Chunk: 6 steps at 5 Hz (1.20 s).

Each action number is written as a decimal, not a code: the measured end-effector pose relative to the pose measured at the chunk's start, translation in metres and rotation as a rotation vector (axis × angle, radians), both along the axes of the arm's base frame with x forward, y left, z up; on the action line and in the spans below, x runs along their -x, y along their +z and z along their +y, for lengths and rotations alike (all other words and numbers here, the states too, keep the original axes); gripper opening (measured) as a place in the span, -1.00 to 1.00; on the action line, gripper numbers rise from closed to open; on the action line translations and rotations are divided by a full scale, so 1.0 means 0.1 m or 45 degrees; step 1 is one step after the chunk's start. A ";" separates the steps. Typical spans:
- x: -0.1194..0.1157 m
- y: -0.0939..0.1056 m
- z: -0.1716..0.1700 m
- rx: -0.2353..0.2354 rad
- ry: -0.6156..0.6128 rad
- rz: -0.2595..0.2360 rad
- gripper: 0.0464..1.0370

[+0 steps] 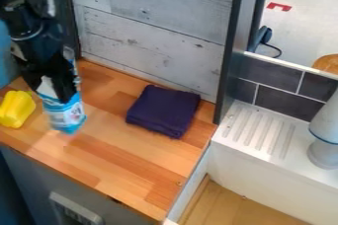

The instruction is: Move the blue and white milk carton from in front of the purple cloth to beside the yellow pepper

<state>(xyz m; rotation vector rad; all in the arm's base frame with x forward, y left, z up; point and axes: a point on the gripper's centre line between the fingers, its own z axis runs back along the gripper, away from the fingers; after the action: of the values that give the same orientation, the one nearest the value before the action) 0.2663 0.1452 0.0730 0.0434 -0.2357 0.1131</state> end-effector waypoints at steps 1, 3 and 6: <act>0.05 -0.10 0.21 -0.015 0.012 0.040 0.58; 0.14 -0.26 0.45 -0.013 0.011 0.081 0.58; 0.14 -0.19 0.38 0.005 0.049 0.029 0.95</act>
<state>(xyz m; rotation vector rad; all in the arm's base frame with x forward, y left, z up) 0.2520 0.1831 0.0542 0.0456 -0.2117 0.1516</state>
